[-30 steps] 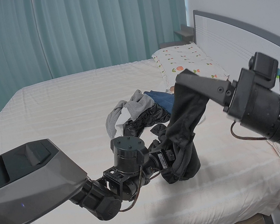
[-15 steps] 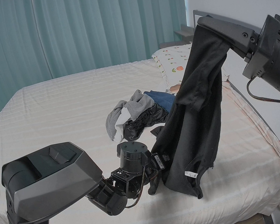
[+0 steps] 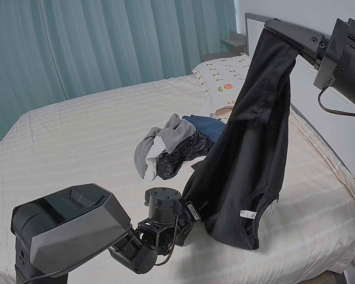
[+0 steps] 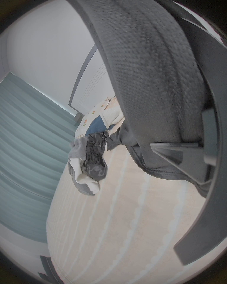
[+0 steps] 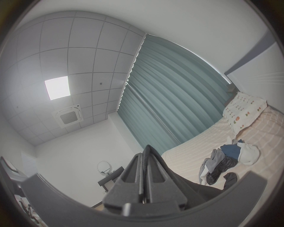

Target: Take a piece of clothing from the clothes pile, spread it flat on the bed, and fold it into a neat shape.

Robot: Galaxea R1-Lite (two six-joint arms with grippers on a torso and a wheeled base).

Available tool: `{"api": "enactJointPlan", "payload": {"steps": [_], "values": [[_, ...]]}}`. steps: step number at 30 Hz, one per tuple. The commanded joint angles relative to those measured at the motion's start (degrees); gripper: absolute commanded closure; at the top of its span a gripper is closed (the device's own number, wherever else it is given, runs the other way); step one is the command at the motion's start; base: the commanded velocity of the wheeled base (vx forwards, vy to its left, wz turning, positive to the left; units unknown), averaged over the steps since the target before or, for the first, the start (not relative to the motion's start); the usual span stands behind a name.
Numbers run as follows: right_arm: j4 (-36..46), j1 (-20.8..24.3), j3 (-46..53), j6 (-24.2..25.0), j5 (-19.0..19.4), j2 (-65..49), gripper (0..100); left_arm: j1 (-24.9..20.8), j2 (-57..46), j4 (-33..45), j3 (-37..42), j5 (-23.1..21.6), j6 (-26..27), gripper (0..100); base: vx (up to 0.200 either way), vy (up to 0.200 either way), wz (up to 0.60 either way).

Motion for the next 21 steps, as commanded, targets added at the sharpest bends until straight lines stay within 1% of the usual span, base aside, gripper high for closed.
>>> {"api": "enactJointPlan", "payload": {"steps": [1, 2, 4, 7, 9, 10, 11, 13, 16, 19, 21], "values": [[0.2, -2.0, 0.8, 3.0, 0.1, 0.5, 100, 0.7, -3.5, -0.1, 3.8, -0.7, -1.3, 100, 0.0, 0.0, 0.0], [0.9, -3.3, 2.0, 3.3, 0.0, 1.8, 100, 1.1, -7.3, 0.0, 6.2, -1.9, -1.5, 100, 0.0, 0.0, 0.0], [1.1, -4.3, 4.0, 3.5, -0.1, 3.8, 100, 1.2, -11.6, -0.1, 8.8, -3.2, -2.6, 100, 0.0, 0.0, 0.0], [0.5, -5.8, 7.0, 3.7, 0.1, 7.0, 100, 1.2, -19.9, 0.0, 11.1, -4.8, -5.8, 100, 0.0, 0.0, 0.0], [0.4, -6.0, 8.9, 3.8, 0.0, 9.5, 100, 1.2, -25.1, 0.9, 12.0, -5.6, -6.4, 100, 0.0, 0.0, 0.0], [0.4, -6.0, 9.1, 3.8, 0.0, 9.7, 100, 1.2, -25.5, 0.9, 12.0, -5.7, -6.4, 100, 0.0, 0.0, 0.0], [0.2, -6.1, 10.5, 3.9, -0.4, 11.9, 100, 1.4, -29.8, 1.6, 12.9, -5.7, -6.4, 100, 0.0, 0.0, 0.0], [0.2, -6.2, 11.0, 4.3, -0.7, 13.4, 100, 1.6, -33.4, 3.1, 13.8, -5.7, -6.2, 100, 0.0, 0.0, 0.0], [-0.1, -7.4, 11.3, 6.9, -1.0, 15.6, 100, 2.3, -40.8, 7.9, 15.5, -5.8, -6.1, 100, 0.0, 0.0, 0.0], [-3.7, -10.1, 11.4, 8.7, -1.2, 16.0, 100, 2.8, -47.0, 11.3, 18.4, -5.9, -6.6, 100, 0.0, 0.0, 0.0], [-5.6, -11.4, 12.6, 8.9, -1.5, 16.0, 100, 2.8, -49.2, 11.0, 21.4, -5.9, -6.7, 100, 0.0, 0.0, 0.0]]}}
